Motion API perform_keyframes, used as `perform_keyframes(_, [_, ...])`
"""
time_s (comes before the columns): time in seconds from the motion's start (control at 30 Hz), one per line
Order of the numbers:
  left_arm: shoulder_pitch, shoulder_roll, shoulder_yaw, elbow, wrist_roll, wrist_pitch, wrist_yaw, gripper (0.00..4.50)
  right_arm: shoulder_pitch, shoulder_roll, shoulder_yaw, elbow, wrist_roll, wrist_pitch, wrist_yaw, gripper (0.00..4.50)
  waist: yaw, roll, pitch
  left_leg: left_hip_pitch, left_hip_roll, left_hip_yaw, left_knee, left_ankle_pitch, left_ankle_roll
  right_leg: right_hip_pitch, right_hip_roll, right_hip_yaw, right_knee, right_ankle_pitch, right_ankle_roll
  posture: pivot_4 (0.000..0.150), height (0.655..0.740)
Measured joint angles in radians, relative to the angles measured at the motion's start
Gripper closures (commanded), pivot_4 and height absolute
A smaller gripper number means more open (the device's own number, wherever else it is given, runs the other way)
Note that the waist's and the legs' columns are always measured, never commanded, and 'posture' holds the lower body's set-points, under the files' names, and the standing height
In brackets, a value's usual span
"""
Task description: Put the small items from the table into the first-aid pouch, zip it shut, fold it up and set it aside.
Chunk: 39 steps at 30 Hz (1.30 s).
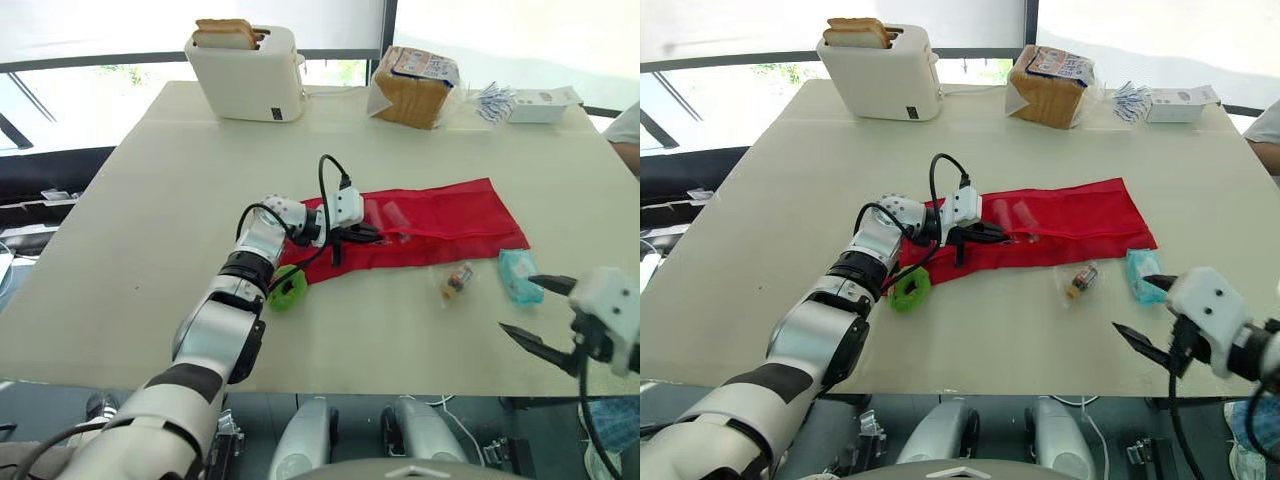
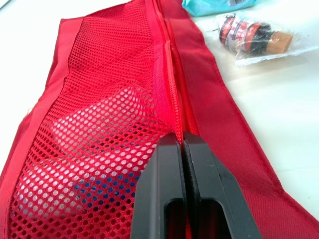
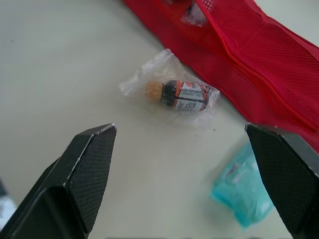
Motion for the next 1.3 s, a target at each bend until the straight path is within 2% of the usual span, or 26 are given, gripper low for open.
perform_keyframes(0.1, [0.007,-0.005,-0.001,-0.013,-0.004,0.011,-0.001,4.50,-0.188,0.014,0.154,0.136,-0.075,0.003,0.000,0.06,0.002,0.000,0.000,0.000,0.000,-0.001,0.000,0.000,0.000,0.000,0.000,0.000,0.000,0.000,0.000,0.150,0.7400])
perform_keyframes(0.13, [0.012,-0.003,-0.001,-0.027,-0.005,0.014,-0.001,4.50,-0.256,0.055,0.188,0.181,-0.077,0.043,-0.017,0.06,0.002,0.000,0.000,-0.001,0.000,-0.001,0.000,0.000,0.000,0.000,0.000,-0.001,0.000,0.000,0.000,0.150,0.7400])
perform_keyframes(0.27, [0.022,-0.005,-0.001,-0.064,-0.008,0.023,0.001,4.50,-0.348,0.190,0.197,0.217,0.021,0.275,-0.105,0.06,0.008,0.000,0.000,-0.002,0.001,-0.002,-0.001,0.000,0.000,-0.001,-0.001,-0.001,-0.001,0.000,0.000,0.150,0.7400])
perform_keyframes(0.37, [0.029,-0.005,-0.001,-0.075,-0.011,0.029,0.006,4.50,-0.353,0.346,0.126,0.143,0.141,0.492,-0.247,0.06,0.011,0.001,0.000,-0.003,0.000,-0.002,0.000,0.000,0.000,-0.002,-0.001,0.000,0.000,0.000,0.000,0.150,0.7400])
perform_keyframes(0.43, [0.038,-0.009,-0.001,-0.077,-0.011,0.031,0.018,4.50,-0.343,0.542,0.054,0.015,0.192,0.638,-0.429,0.06,0.013,0.001,-0.001,-0.003,0.001,-0.002,0.000,0.000,-0.001,-0.003,-0.001,0.000,0.002,0.000,-0.001,0.150,0.7400])
perform_keyframes(0.67, [0.049,-0.016,-0.002,-0.087,-0.011,0.036,0.023,4.50,-0.334,0.807,0.044,-0.175,0.136,0.844,-0.740,0.06,0.012,0.003,-0.002,-0.002,0.000,-0.001,0.000,0.000,0.000,-0.003,-0.002,0.001,0.004,0.000,0.000,0.150,0.7400])
perform_keyframes(0.77, [0.048,-0.014,-0.002,-0.087,-0.011,0.036,0.023,4.50,-0.330,0.852,0.087,-0.188,0.061,0.877,-0.833,0.06,0.009,0.003,-0.002,-0.002,-0.001,-0.001,0.000,0.000,0.000,-0.003,-0.002,0.000,0.004,0.000,0.000,0.150,0.7400])
perform_keyframes(1.03, [0.048,-0.010,-0.002,-0.081,-0.011,0.036,0.022,4.50,-0.311,0.908,0.171,-0.178,-0.047,0.890,-0.906,0.06,-0.005,0.004,-0.002,-0.001,-0.001,-0.001,0.000,0.000,-0.001,-0.003,-0.001,0.000,0.004,0.000,0.000,0.150,0.7400])
perform_keyframes(1.07, [0.048,-0.010,-0.002,-0.081,-0.011,0.036,0.022,4.50,-0.311,0.909,0.177,-0.178,-0.054,0.889,-0.907,0.58,-0.005,0.004,-0.002,-0.001,-0.001,-0.001,0.000,0.000,-0.001,-0.003,-0.001,0.000,0.004,0.000,-0.001,0.150,0.7400])
perform_keyframes(1.13, [0.048,-0.010,-0.002,-0.081,-0.011,0.036,0.022,4.50,-0.305,0.903,0.193,-0.177,-0.074,0.871,-0.901,1.30,-0.005,0.004,-0.002,-0.001,-0.001,-0.001,0.000,0.000,0.000,-0.003,-0.001,0.000,0.004,0.000,0.000,0.150,0.7400])
perform_keyframes(1.17, [0.048,-0.010,-0.002,-0.081,-0.011,0.036,0.023,4.50,-0.303,0.898,0.200,-0.177,-0.080,0.861,-0.892,1.91,-0.005,0.004,-0.002,-0.001,-0.001,-0.001,0.000,0.000,0.000,-0.003,-0.001,0.000,0.004,0.000,0.000,0.150,0.7400])
perform_keyframes(1.2, [0.048,-0.010,-0.002,-0.081,-0.011,0.036,0.023,4.50,-0.303,0.894,0.201,-0.177,-0.082,0.858,-0.886,2.17,-0.005,0.004,-0.002,-0.001,-0.001,-0.001,0.000,0.000,0.000,-0.003,-0.001,0.000,0.004,0.000,0.000,0.150,0.7400])
perform_keyframes(1.23, [0.048,-0.010,-0.002,-0.081,-0.011,0.036,0.023,4.50,-0.302,0.870,0.216,-0.177,-0.088,0.847,-0.871,2.78,-0.005,0.004,-0.002,-0.001,-0.001,-0.001,0.000,0.000,0.000,-0.003,-0.001,0.000,0.004,0.000,0.000,0.150,0.7400])
perform_keyframes(1.3, [0.048,-0.010,-0.002,-0.081,-0.011,0.036,0.023,4.50,-0.299,0.823,0.241,-0.179,-0.092,0.835,-0.839,3.40,-0.005,0.004,-0.002,-0.001,-0.001,-0.001,0.000,0.000,0.000,-0.003,-0.001,0.000,0.004,0.000,0.000,0.150,0.7400])
